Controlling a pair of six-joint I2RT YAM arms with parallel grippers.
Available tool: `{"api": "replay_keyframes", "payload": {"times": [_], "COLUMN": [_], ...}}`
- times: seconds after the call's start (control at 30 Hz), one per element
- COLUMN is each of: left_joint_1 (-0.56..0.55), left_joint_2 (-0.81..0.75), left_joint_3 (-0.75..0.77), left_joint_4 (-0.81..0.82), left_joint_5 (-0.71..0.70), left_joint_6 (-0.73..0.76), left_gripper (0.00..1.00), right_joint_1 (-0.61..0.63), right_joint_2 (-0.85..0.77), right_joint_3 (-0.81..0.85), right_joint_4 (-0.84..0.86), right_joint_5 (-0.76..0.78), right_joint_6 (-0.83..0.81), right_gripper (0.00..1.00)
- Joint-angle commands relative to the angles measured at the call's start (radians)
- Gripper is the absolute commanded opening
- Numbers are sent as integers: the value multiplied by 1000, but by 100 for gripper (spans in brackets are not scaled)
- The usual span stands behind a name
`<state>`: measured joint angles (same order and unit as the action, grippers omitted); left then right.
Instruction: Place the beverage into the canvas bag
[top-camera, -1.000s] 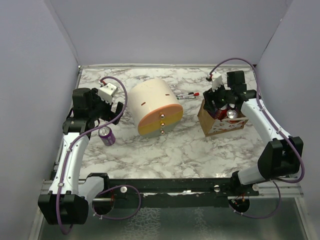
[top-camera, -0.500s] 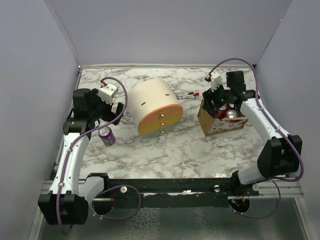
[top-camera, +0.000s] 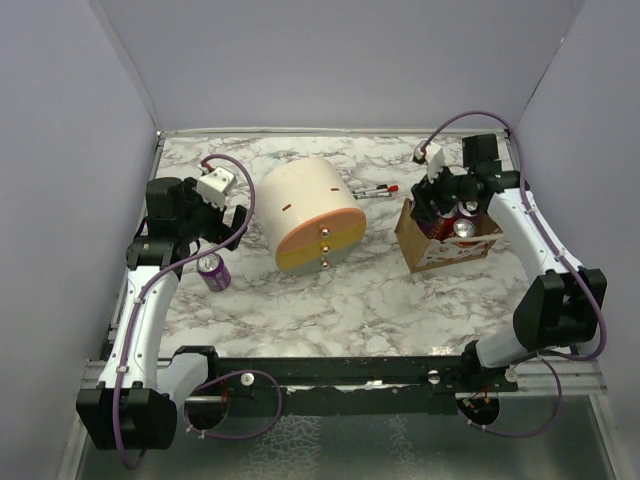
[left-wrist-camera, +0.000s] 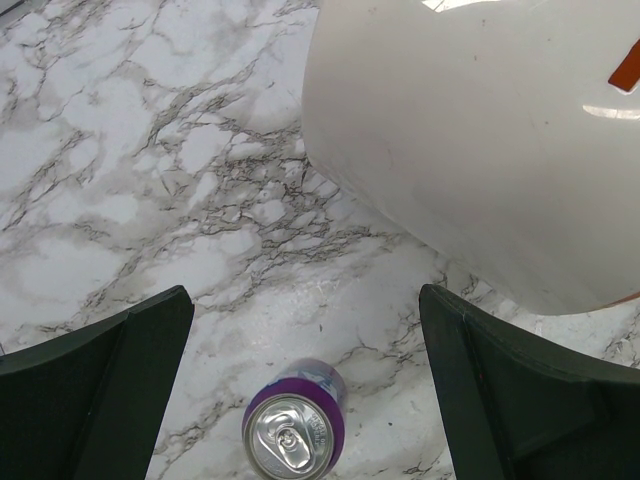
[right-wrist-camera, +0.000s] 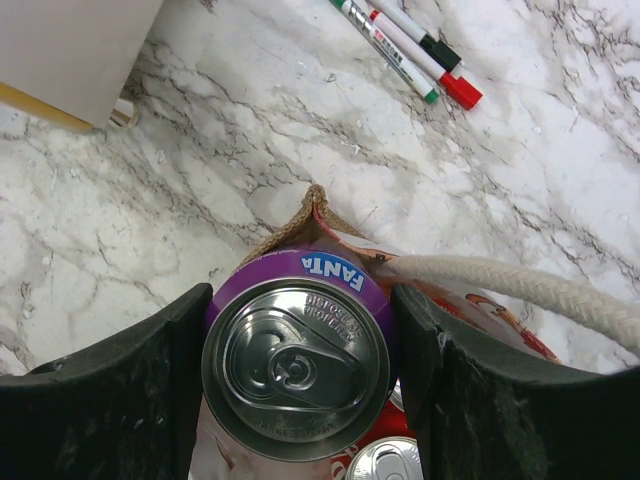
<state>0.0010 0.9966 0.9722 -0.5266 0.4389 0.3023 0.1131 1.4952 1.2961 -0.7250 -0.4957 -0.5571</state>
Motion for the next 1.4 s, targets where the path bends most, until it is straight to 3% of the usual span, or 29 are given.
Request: {"api": "replay_keyframes", "payload": {"times": [0.0, 0.33, 0.6, 1.07, 1.37], "left_joint_1": [2, 0, -1, -8, -10], "left_joint_2": [-21, -14, -6, 21, 19], "left_joint_3": [-15, -15, -9, -12, -7], "left_joint_4": [23, 22, 19, 21, 11], "left_joint_5": [34, 40, 37, 24, 107], "left_joint_6": [-9, -15, -16, 7, 95], "left_gripper": [99, 99, 99, 99, 99], "right_joint_1": [-29, -45, -93, -113, -116], "right_joint_2": [33, 135, 203, 302, 347], "right_joint_3": [102, 174, 270, 424, 442], "right_joint_4": [-85, -261, -387, -621, -682], "right_joint_5": [-135, -330, -395, -370, -329], "right_joint_6": [-188, -468, -626, -871, -998], "right_gripper": [19, 20, 20, 20, 19]}}
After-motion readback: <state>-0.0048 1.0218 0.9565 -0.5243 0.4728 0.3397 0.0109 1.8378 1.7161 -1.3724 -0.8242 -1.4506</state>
